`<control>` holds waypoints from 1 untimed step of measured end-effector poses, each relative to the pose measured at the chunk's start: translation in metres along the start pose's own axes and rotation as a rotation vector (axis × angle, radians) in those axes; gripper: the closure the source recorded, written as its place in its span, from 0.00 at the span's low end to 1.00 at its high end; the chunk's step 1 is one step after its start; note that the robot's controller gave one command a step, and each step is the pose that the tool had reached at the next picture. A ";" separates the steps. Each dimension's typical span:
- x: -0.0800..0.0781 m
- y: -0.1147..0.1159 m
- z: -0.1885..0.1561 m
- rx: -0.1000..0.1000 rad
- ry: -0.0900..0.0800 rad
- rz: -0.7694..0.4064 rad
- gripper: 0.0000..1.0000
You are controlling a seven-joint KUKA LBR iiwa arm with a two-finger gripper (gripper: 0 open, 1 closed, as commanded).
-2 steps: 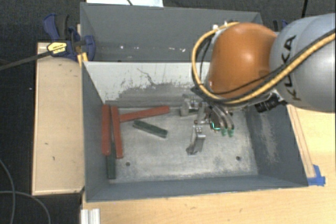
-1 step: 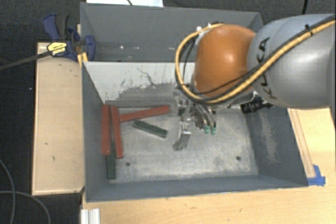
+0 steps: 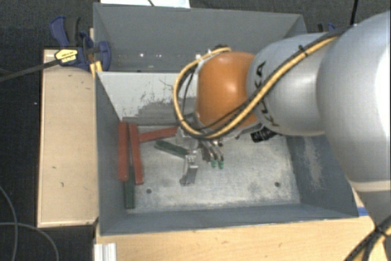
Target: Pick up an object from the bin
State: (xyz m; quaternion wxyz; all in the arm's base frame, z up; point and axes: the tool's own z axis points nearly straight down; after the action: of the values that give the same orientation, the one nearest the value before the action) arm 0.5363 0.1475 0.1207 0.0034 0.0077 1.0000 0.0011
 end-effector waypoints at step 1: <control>-0.020 -0.016 0.031 0.000 0.006 0.001 0.00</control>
Offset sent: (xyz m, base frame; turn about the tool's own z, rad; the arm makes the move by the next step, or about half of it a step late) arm 0.0261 -0.0099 -0.0507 0.0569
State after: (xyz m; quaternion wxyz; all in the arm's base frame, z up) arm 0.5560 0.1316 0.0898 0.0005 0.0083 1.0000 0.0012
